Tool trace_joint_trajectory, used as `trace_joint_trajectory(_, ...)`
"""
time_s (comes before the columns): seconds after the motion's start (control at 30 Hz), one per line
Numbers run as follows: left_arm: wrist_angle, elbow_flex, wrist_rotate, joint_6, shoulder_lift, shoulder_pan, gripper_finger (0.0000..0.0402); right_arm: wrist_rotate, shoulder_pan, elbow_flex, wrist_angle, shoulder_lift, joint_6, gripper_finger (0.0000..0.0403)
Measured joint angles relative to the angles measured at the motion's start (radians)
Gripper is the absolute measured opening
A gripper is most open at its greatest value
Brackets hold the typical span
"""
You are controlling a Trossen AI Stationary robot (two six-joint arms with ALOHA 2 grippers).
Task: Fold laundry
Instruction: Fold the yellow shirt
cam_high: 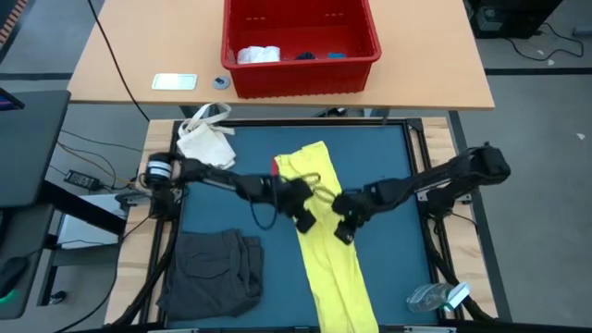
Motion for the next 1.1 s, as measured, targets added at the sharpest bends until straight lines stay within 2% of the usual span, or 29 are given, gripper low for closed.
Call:
trace_joint_trajectory(0.17, -0.001, 0.0, -0.029, -0.13, 0.099, -0.047, 0.0192, 0.07, 0.054, -0.013, 0.008, 0.125, 0.026, 0.0116)
trace_joint_trajectory(0.3, 0.011, 0.005, -0.004, -0.18, 0.129, -0.01, 0.0192, 0.075, 0.017, -0.006, 0.032, 0.18, 0.022, 0.0105)
trace_joint_trajectory(0.37, 0.012, 0.007, 0.003, -0.164, 0.136, 0.025, 0.0192, 0.058, -0.025, 0.001, 0.038, 0.197, 0.021, 0.0102)
trace_joint_trajectory(0.53, -0.003, 0.006, 0.016, -0.056, 0.135, 0.164, 0.0192, 0.104, -0.179, 0.011, 0.08, 0.194, -0.025, 0.0094)
trace_joint_trajectory(0.67, -0.015, 0.004, 0.118, 0.021, 0.136, 0.294, 0.0192, 0.102, -0.32, 0.021, 0.054, 0.173, -0.058, 0.0092)
trace_joint_trajectory(0.77, -0.047, 0.0, 0.202, 0.087, 0.117, 0.365, 0.0192, 0.073, -0.376, 0.02, 0.028, 0.128, -0.092, 0.0091)
trace_joint_trajectory(0.93, -0.164, -0.006, 0.176, 0.252, 0.006, 0.378, 0.0192, 0.071, -0.326, 0.021, -0.073, 0.025, -0.147, 0.0091)
trace_joint_trajectory(1.1, -0.209, -0.002, 0.082, 0.359, -0.127, 0.245, 0.0192, 0.09, -0.161, -0.013, -0.068, -0.071, -0.148, 0.0094)
